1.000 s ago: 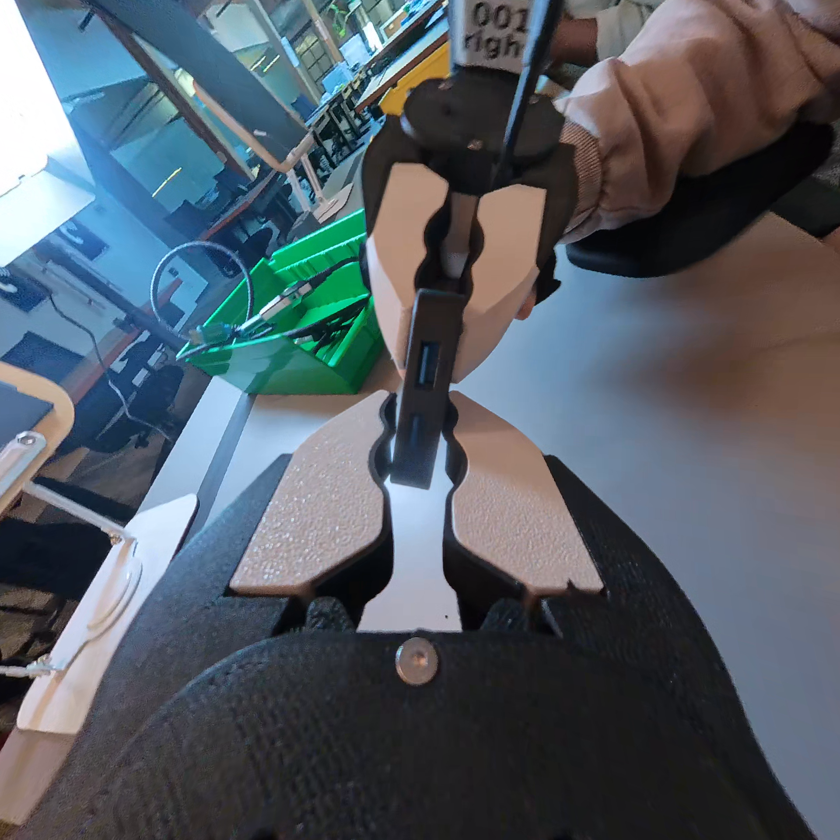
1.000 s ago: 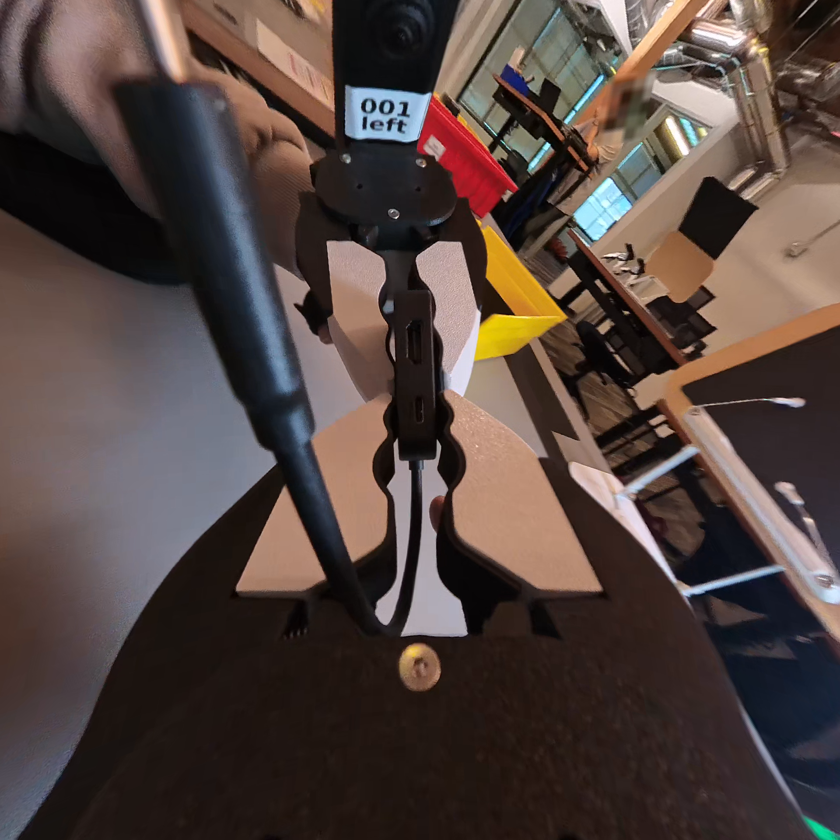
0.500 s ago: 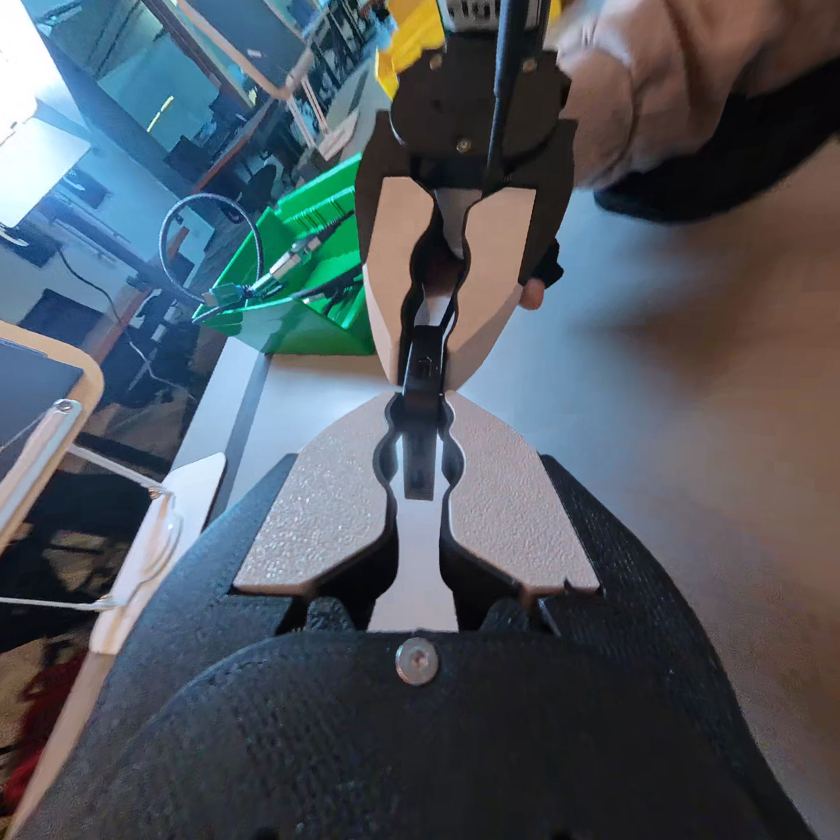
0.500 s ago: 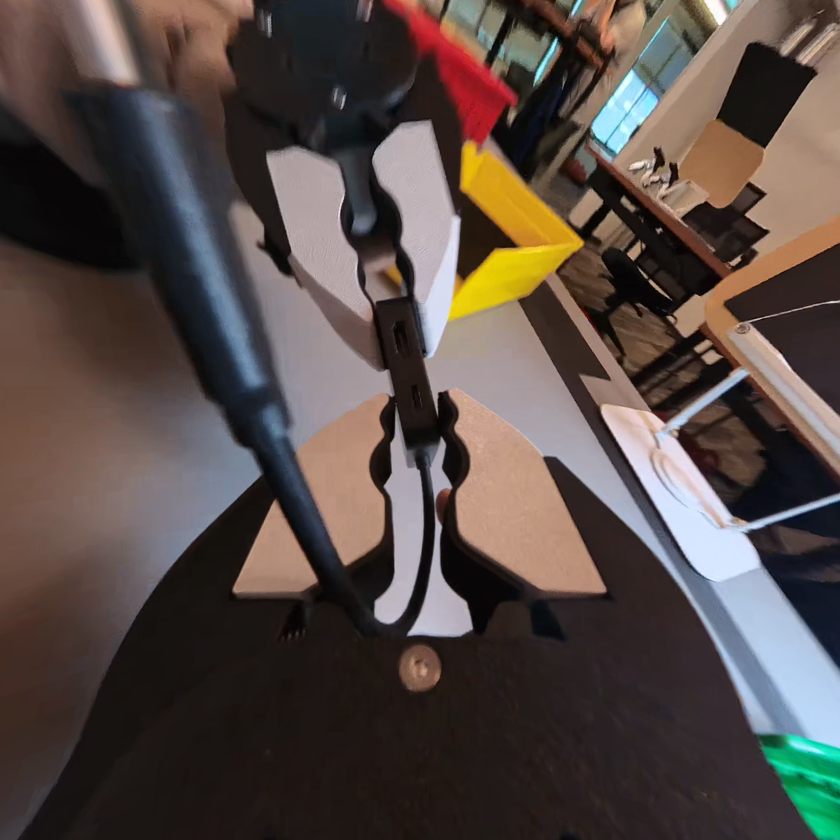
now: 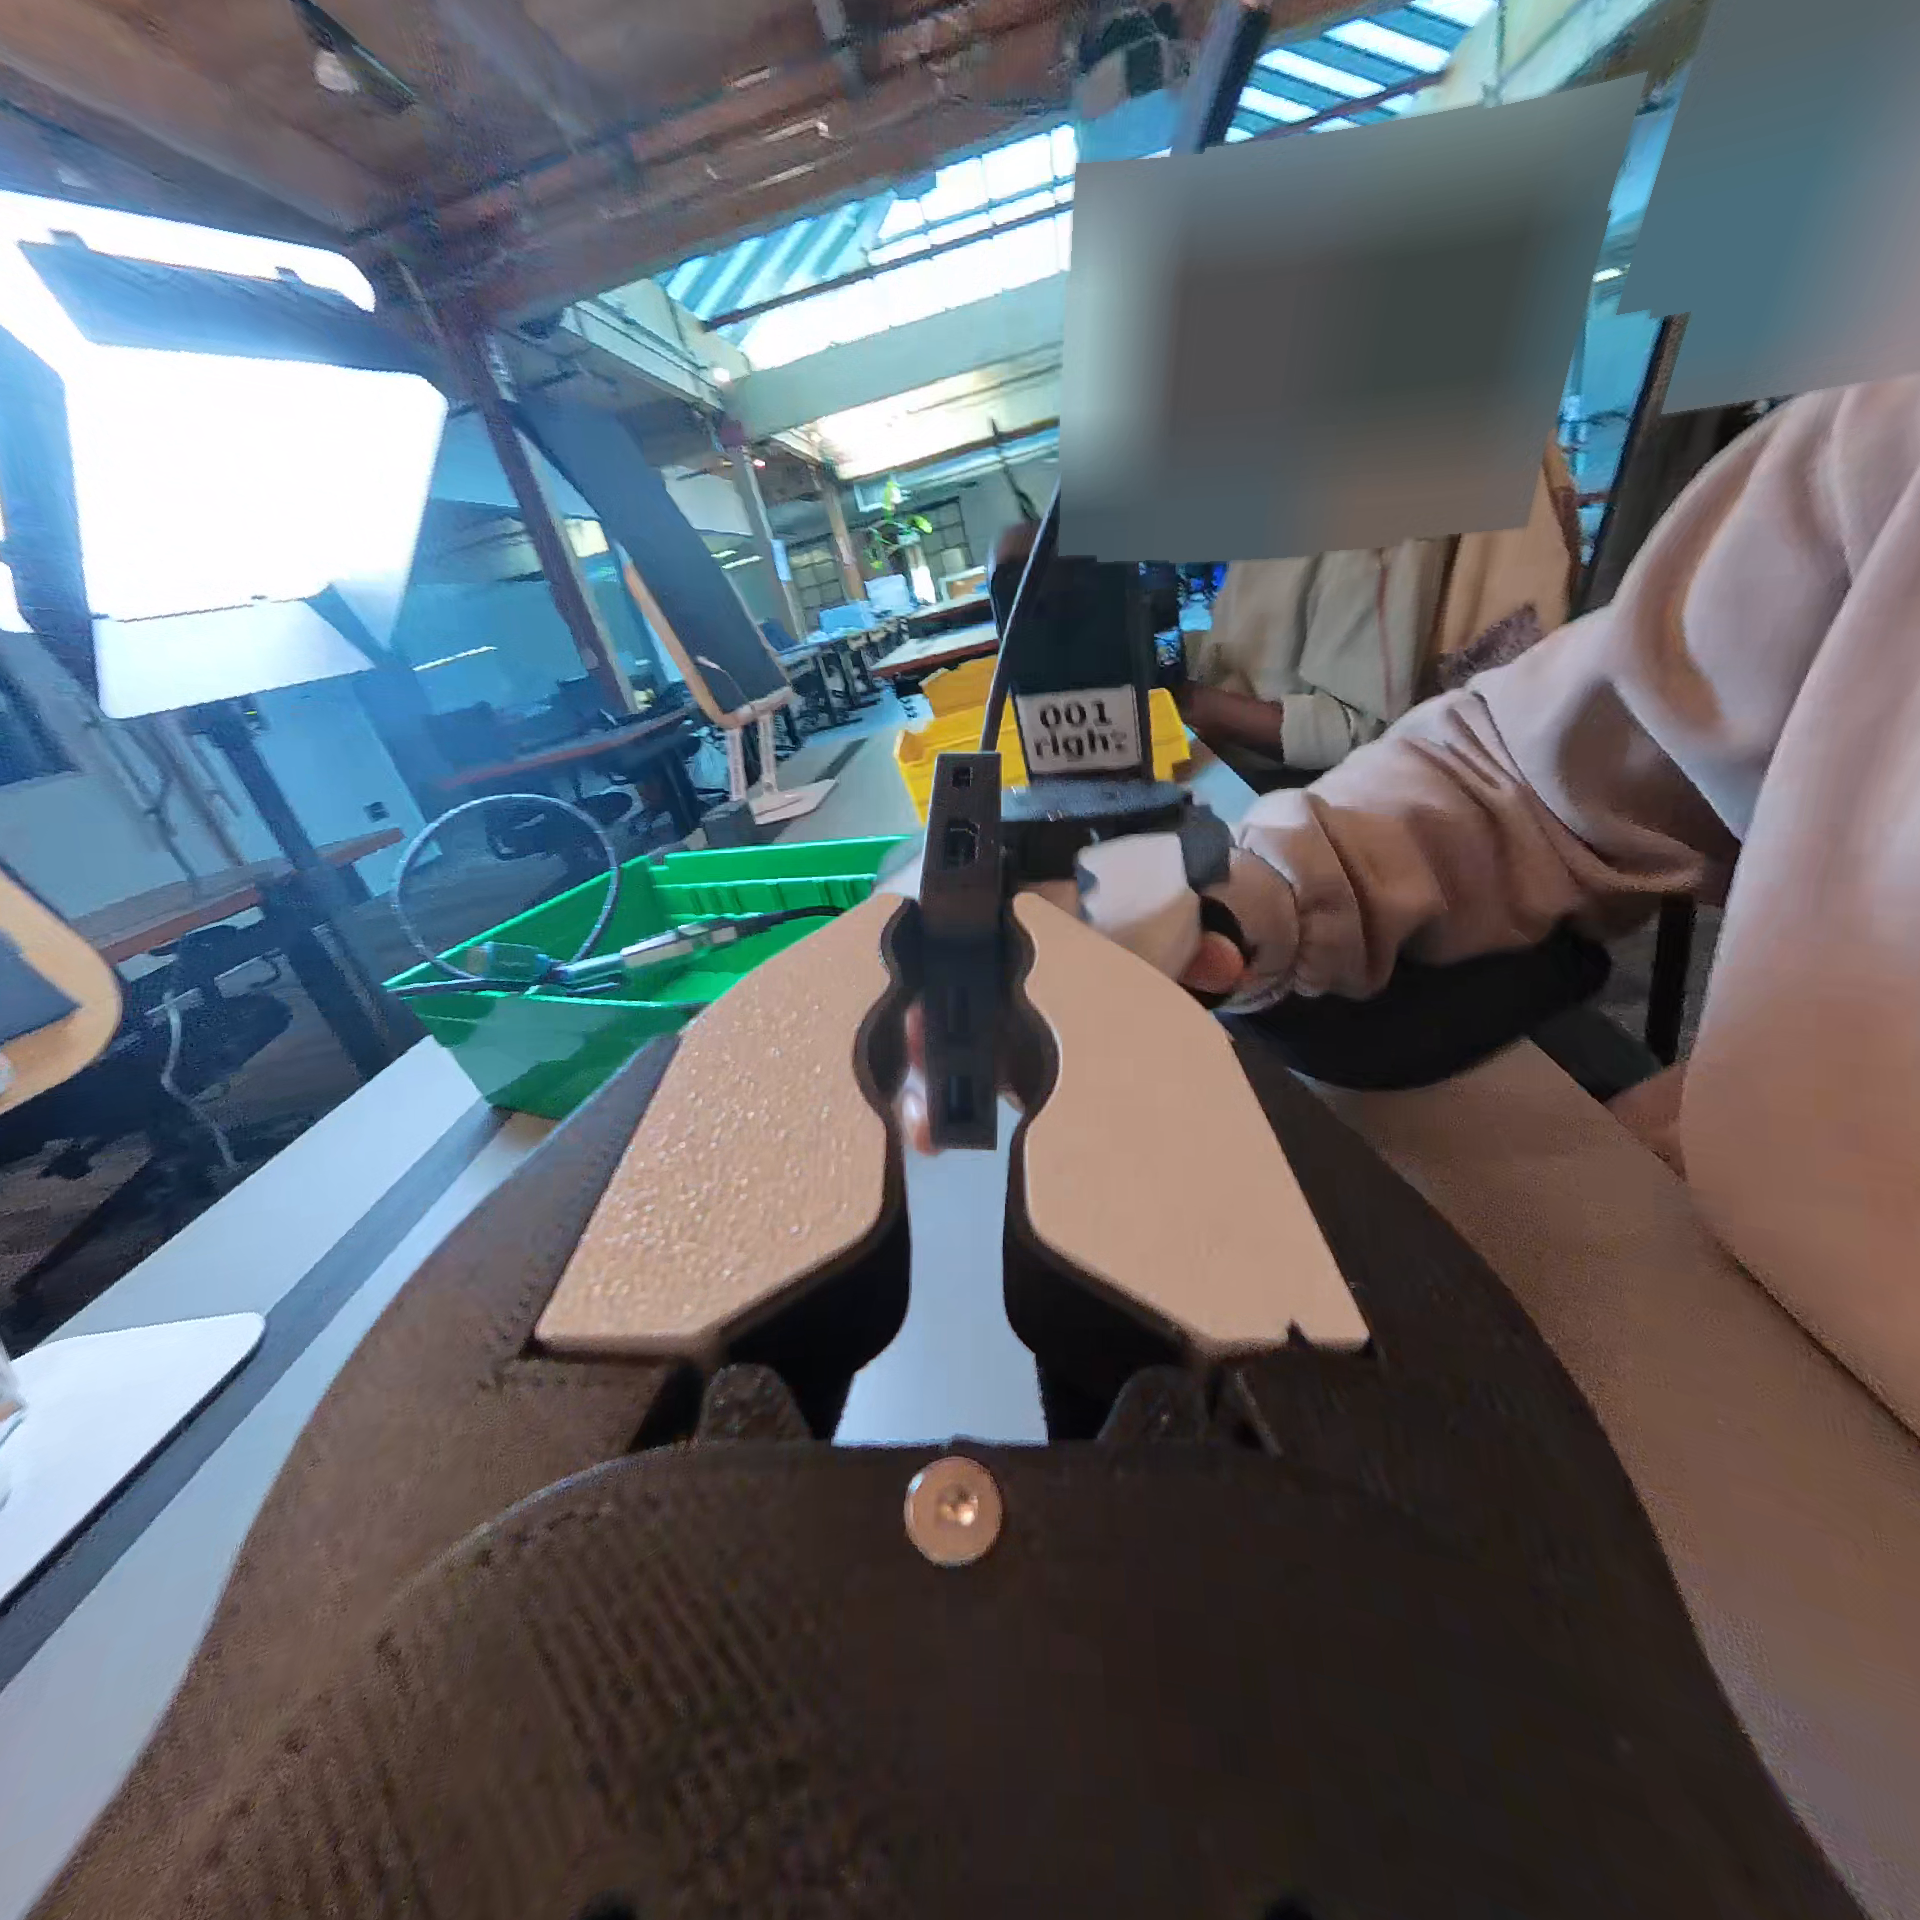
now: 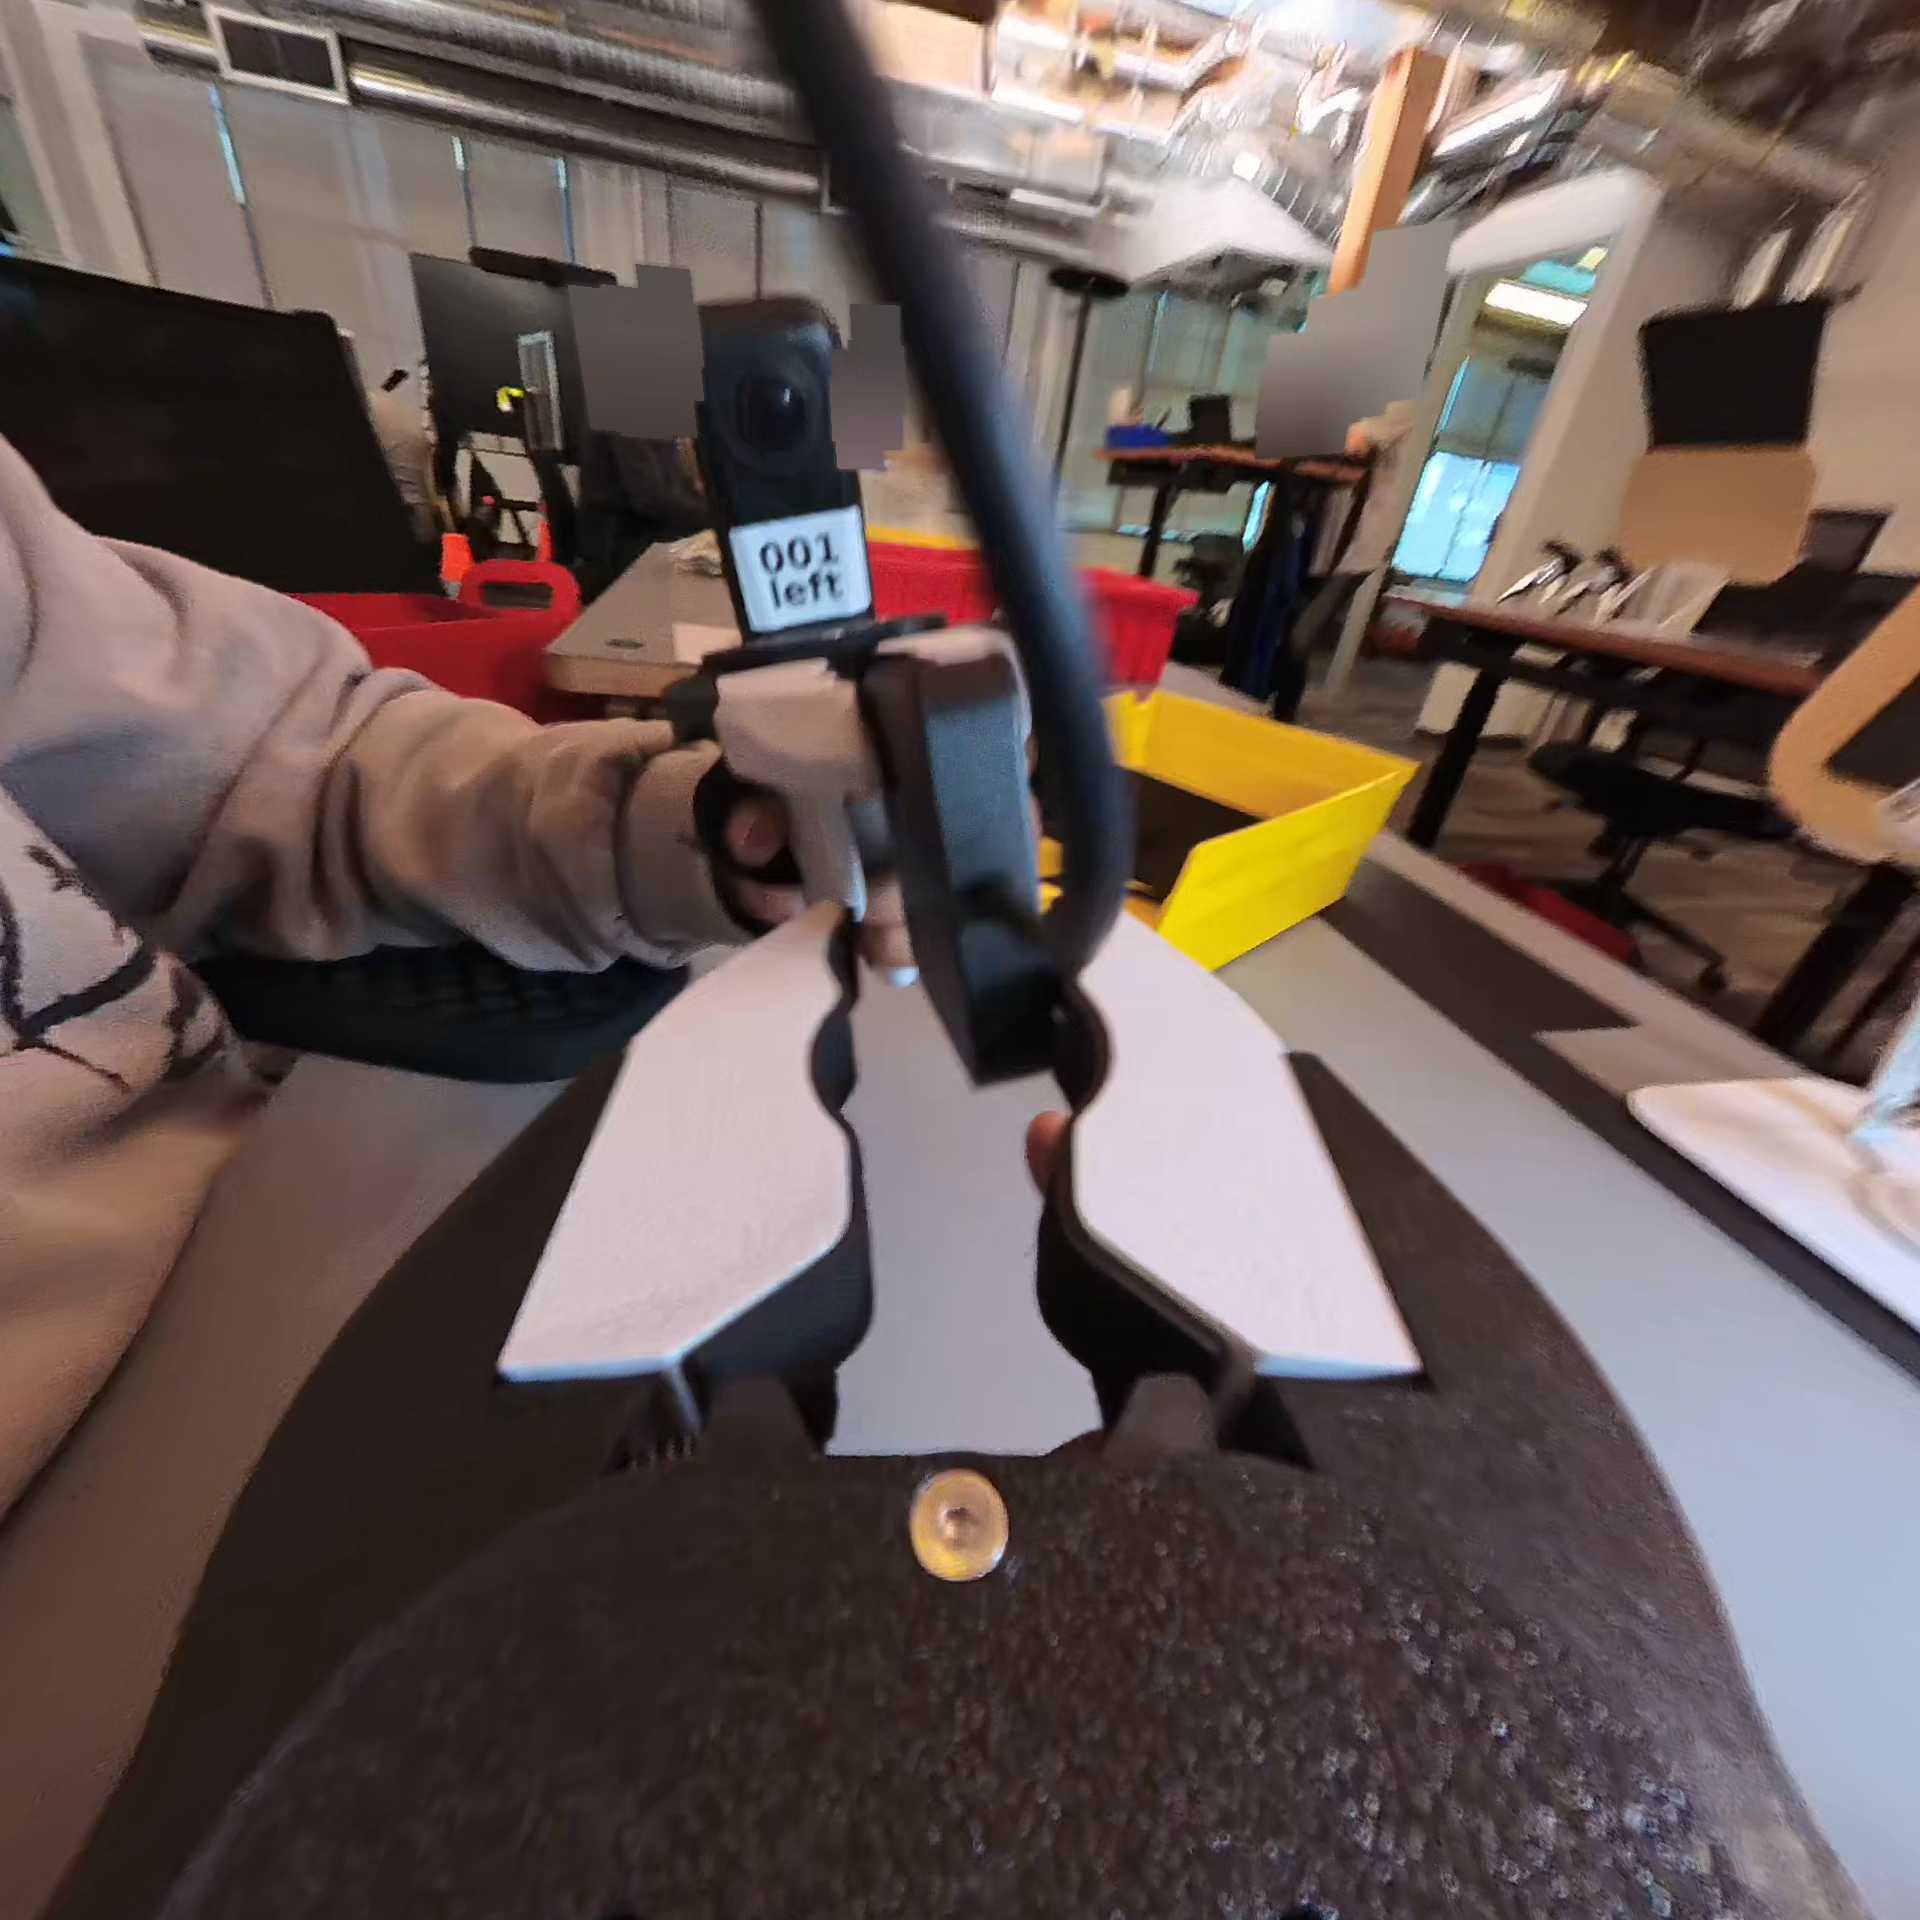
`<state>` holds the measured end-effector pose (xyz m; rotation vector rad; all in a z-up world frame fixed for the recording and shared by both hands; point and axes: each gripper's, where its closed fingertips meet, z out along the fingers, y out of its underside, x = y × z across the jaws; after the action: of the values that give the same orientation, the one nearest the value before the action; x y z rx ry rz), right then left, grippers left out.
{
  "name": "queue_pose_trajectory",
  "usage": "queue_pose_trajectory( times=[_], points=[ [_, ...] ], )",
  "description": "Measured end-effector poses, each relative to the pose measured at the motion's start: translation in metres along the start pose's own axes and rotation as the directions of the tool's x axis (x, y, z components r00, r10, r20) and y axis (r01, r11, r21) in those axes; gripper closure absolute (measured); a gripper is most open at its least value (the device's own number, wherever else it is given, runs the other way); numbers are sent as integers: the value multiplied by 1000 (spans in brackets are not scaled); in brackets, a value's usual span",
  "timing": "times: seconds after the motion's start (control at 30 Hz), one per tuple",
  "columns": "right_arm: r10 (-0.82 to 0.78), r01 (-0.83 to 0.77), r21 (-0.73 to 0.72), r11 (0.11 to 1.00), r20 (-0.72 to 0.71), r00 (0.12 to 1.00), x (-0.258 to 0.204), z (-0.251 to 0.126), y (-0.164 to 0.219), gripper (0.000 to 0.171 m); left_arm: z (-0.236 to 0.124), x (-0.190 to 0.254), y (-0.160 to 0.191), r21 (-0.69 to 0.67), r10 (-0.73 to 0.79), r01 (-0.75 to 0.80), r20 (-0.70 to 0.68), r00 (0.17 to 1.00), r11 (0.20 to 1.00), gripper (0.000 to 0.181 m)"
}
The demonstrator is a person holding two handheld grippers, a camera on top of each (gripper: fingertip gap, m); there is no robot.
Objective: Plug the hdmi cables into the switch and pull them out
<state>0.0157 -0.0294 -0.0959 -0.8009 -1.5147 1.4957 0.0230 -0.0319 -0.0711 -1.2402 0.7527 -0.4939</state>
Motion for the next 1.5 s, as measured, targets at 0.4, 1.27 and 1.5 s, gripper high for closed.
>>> queue_pose_trajectory(
  times=[0.4,1.27,1.5],
  points=[
    [-696,628,-405,665,-32,717,13,-11,38,157,-2,-13,70,-486,482,-428,-16,876,762,162],
    [-723,672,-311,673,-80,687,6,-9,26,148,-2,-7,69,-423,510,-482,-53,858,767,166],
    [-741,691,-363,625,3,672,2,-5,47,153,-1,-1,84,-444,494,-485,-104,863,753,165]
  ],
)
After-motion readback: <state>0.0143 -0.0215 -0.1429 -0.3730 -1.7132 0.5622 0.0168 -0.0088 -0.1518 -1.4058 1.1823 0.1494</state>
